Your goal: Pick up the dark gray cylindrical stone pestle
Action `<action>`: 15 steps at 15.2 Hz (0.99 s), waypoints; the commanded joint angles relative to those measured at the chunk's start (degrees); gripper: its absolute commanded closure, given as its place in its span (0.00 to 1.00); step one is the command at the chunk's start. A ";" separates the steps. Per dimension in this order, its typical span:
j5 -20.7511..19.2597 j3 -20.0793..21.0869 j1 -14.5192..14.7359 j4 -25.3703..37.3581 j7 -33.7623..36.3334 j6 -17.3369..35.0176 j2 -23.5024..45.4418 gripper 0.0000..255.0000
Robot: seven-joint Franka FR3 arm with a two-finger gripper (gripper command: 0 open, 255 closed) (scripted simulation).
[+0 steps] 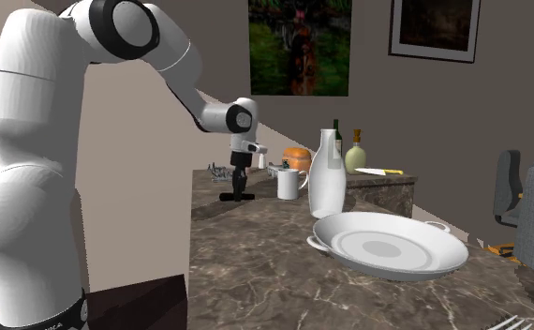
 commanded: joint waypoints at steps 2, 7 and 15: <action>0.42 0.03 -0.16 0.91 -0.24 -2.05 -0.94 1.00; 1.08 0.11 -0.34 3.02 -0.53 -5.63 -2.53 1.00; 1.70 0.15 -0.49 6.05 -0.75 -10.10 -4.09 1.00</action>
